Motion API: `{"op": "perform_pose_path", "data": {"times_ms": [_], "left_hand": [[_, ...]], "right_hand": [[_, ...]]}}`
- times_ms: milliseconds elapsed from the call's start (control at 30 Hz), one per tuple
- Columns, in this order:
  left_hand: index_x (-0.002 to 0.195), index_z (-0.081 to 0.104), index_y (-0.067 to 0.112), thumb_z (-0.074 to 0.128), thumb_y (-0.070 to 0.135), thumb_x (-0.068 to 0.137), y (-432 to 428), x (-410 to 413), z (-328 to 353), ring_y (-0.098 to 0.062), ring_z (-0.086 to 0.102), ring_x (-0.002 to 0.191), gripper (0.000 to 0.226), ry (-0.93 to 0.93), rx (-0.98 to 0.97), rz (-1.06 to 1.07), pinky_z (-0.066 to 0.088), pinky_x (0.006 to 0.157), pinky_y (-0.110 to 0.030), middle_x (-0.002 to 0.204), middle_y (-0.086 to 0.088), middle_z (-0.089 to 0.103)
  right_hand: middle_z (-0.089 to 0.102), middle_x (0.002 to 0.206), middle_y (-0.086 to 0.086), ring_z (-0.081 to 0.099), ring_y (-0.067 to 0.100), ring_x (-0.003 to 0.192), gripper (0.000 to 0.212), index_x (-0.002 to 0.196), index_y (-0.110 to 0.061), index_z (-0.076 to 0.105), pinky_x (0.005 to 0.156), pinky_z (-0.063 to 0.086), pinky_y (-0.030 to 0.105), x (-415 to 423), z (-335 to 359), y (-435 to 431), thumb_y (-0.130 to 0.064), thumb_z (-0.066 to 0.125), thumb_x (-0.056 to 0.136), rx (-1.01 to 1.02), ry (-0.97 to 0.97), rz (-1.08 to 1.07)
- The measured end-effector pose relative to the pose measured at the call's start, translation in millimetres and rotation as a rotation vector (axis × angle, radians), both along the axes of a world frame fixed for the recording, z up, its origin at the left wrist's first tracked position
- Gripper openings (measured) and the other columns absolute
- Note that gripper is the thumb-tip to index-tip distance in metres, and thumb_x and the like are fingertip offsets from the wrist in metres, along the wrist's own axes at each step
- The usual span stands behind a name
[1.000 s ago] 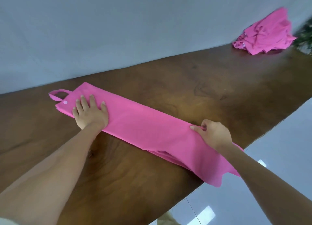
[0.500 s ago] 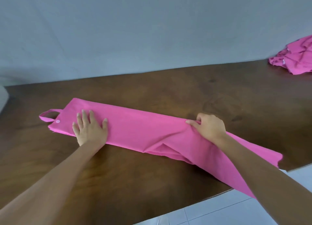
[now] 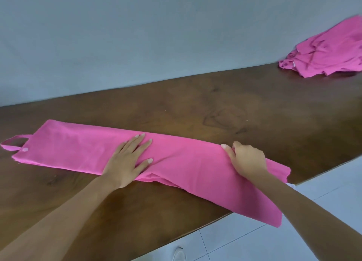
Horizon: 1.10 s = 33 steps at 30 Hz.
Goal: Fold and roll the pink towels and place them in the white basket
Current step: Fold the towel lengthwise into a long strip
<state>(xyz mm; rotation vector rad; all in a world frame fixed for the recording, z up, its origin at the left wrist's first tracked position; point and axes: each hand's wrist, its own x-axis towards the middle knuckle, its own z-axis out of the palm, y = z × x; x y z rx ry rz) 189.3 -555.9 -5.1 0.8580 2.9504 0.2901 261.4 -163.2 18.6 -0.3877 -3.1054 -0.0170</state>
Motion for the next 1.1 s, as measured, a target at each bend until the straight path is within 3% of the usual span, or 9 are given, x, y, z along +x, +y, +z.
{"op": "perform_pose_path", "data": {"times_ms": [167, 400, 533, 700, 767, 867, 933, 1033, 1100], "left_hand": [[0.16, 0.008, 0.042, 0.006, 0.074, 0.095, 3, 5, 2, -0.004, -0.01, 0.154, 0.073, -0.011, -0.002, 0.049, -0.002, 0.127, -0.034, 0.169, 0.014, -0.006], [0.161, 0.018, 0.034, 0.011, 0.078, 0.09, 25, 20, 6, -0.009, -0.005, 0.156, 0.084, -0.081, 0.104, 0.181, -0.003, 0.127, -0.037, 0.17, 0.009, 0.003], [0.158, 0.026, 0.04, 0.028, 0.079, 0.093, 46, 36, 22, 0.0, -0.003, 0.153, 0.076, -0.149, 0.223, -0.024, 0.004, 0.128, -0.04, 0.168, 0.02, 0.006], [0.159, 0.02, 0.042, 0.032, 0.07, 0.1, 78, 47, 27, 0.004, -0.008, 0.152, 0.067, -0.091, 0.009, -0.351, -0.005, 0.124, -0.026, 0.166, 0.023, 0.006], [0.158, 0.029, 0.038, 0.033, 0.06, 0.104, 85, 46, 19, 0.0, 0.002, 0.154, 0.058, -0.008, -0.024, -0.411, -0.005, 0.124, -0.023, 0.165, 0.019, 0.02], [0.144, 0.056, 0.03, 0.034, 0.049, 0.105, 87, 42, 7, -0.007, 0.037, 0.146, 0.049, 0.197, -0.005, -0.436, 0.015, 0.122, -0.024, 0.151, 0.014, 0.05], [0.134, 0.065, 0.028, 0.032, 0.046, 0.105, 88, 40, 4, -0.008, 0.05, 0.137, 0.048, 0.249, 0.053, -0.423, 0.031, 0.118, -0.026, 0.141, 0.013, 0.06], [0.126, 0.071, 0.024, 0.015, 0.053, 0.106, 100, 43, 13, -0.012, 0.063, 0.121, 0.066, 0.126, 0.177, -0.275, 0.054, 0.101, -0.035, 0.129, 0.007, 0.069], [0.116, 0.07, 0.02, 0.012, 0.056, 0.105, 107, 42, 20, -0.016, 0.068, 0.101, 0.068, 0.07, 0.199, -0.177, 0.059, 0.084, -0.039, 0.115, 0.004, 0.071]], "right_hand": [[0.069, 0.081, 0.004, 0.068, 0.031, 0.081, 0.051, 0.084, -0.018, 0.047, 0.062, 0.039, 0.036, -32, 7, 14, -0.061, 0.026, 0.103, 0.044, 0.006, 0.118], [0.067, 0.081, 0.004, 0.065, 0.031, 0.08, 0.046, 0.087, -0.017, 0.047, 0.062, 0.041, 0.036, -77, 3, 27, -0.057, 0.032, 0.103, 0.061, 0.018, 0.191], [0.062, 0.094, 0.0, 0.055, 0.025, 0.093, 0.032, 0.094, -0.018, 0.058, 0.08, 0.042, 0.038, -76, -8, 34, -0.048, 0.05, 0.098, -0.069, 0.187, 0.258], [0.06, 0.119, -0.002, 0.05, 0.02, 0.114, 0.029, 0.114, -0.021, 0.064, 0.096, 0.042, 0.037, -28, -2, 29, -0.044, 0.052, 0.1, -0.228, 0.236, 0.313], [0.059, 0.124, -0.006, 0.049, 0.015, 0.119, 0.035, 0.118, -0.025, 0.063, 0.101, 0.04, 0.034, 1, 3, 26, -0.051, 0.047, 0.101, -0.273, 0.204, 0.319], [0.056, 0.132, -0.012, 0.047, 0.009, 0.125, 0.053, 0.128, -0.032, 0.058, 0.108, 0.04, 0.034, 42, 7, 28, -0.07, 0.037, 0.098, -0.286, 0.097, 0.384], [0.055, 0.135, -0.013, 0.047, 0.01, 0.128, 0.064, 0.132, -0.032, 0.056, 0.109, 0.042, 0.037, 64, 4, 31, -0.078, 0.035, 0.094, -0.242, 0.058, 0.418], [0.062, 0.128, -0.005, 0.054, 0.019, 0.124, 0.063, 0.128, -0.023, 0.062, 0.104, 0.047, 0.042, 85, -4, 30, -0.073, 0.043, 0.094, -0.089, 0.192, 0.418], [0.068, 0.119, 0.002, 0.061, 0.027, 0.115, 0.054, 0.12, -0.016, 0.067, 0.096, 0.053, 0.045, 90, -10, 26, -0.059, 0.044, 0.096, 0.017, 0.299, 0.396]]}}
